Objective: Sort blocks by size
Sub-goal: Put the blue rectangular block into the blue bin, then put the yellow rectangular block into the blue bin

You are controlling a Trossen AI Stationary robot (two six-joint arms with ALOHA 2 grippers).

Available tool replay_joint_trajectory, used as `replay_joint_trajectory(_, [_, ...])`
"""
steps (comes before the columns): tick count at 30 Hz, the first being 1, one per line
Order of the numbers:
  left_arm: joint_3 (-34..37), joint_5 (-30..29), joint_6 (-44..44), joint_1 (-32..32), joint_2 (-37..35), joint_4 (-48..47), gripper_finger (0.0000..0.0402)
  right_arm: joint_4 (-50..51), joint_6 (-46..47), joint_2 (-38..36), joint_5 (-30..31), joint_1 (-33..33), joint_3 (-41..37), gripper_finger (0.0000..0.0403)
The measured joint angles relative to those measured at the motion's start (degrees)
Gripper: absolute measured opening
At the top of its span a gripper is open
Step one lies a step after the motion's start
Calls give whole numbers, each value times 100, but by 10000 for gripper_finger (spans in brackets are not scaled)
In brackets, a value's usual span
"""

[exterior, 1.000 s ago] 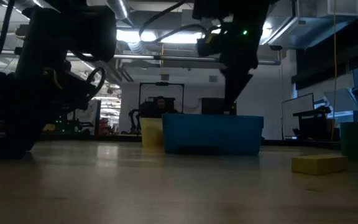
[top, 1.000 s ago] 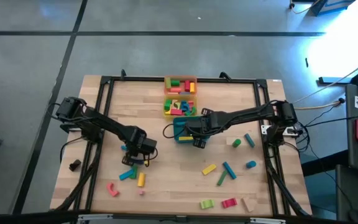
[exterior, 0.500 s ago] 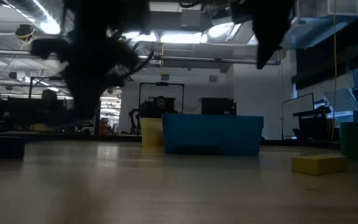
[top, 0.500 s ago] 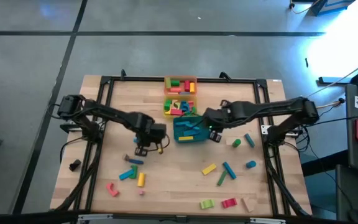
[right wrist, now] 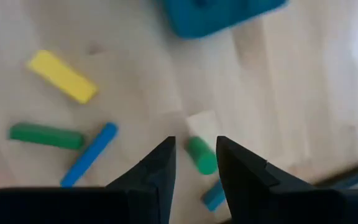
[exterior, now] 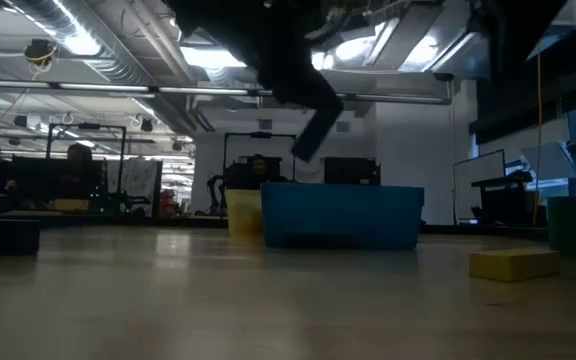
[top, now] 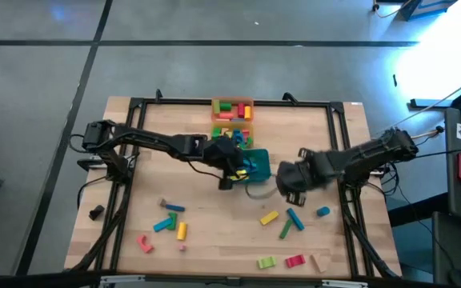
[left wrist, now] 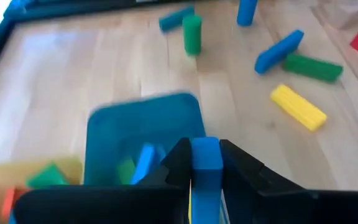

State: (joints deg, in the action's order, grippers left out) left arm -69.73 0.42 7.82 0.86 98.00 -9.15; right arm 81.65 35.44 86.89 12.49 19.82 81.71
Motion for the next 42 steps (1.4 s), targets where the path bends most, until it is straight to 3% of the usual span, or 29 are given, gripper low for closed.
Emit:
replay_joint_trajectory(5, [2,-108,272,5,320,413,70,-640,474,4,197,725,0,117])
replay_joint_trajectory(12, [4,-1329,33,37,569,545,137,-1509,506,43,182,1349,-2,117])
replay_joint_trajectory(19, [-184,-1632,377,70,280,213,199,-2264,525,148,-571,1433,-2,118])
replay_joint_trajectory(31, [-430,-1564,20,17,-826,-2119,194,-2564,394,773,-663,1240,-4,118])
replay_joint_trajectory(42, [-431,-1514,-791,-259,-1362,-3633,194,-2477,-1516,1834,-835,953,-4,118])
